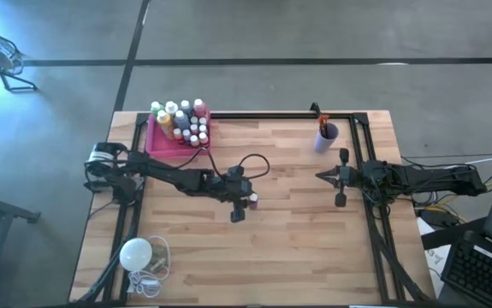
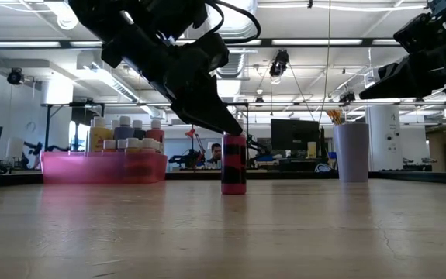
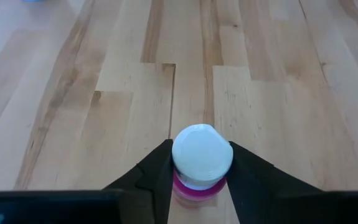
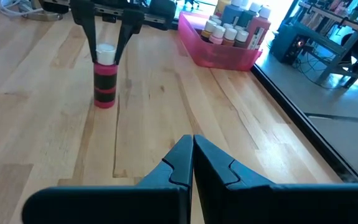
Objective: Pick & Place Paint Supplies
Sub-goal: Put the small pink paint bottle into the pink bin
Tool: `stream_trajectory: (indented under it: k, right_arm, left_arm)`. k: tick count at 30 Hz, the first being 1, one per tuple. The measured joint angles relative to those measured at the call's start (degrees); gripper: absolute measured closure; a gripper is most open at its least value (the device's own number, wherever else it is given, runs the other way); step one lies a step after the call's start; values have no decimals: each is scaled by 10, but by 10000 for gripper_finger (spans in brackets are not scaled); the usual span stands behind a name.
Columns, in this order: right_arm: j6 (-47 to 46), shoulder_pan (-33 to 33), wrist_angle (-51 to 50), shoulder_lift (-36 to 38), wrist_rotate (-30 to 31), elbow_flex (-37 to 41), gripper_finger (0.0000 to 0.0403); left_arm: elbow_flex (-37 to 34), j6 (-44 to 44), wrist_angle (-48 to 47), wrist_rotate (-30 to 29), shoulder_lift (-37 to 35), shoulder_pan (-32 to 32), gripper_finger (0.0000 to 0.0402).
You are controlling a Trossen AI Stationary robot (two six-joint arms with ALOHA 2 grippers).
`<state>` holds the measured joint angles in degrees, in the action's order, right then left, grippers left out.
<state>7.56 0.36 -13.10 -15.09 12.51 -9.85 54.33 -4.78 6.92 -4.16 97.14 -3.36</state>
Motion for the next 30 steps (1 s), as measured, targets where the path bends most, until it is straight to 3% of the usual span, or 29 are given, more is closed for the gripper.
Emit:
stream_trajectory:
  k: [7, 21, 30]
  right_arm:
    - [0, 0, 0, 0, 0, 0, 394]
    - [0, 0, 0, -1, 0, 0, 394]
    - [0, 0, 0, -1, 0, 0, 394]
  left_arm:
    - [-1, -11, -32, -13, -17, 0, 273]
    - [-11, -83, -170, -180, -84, 0, 274]
    - [-88, -131, -198, -249, -182, 0, 274]
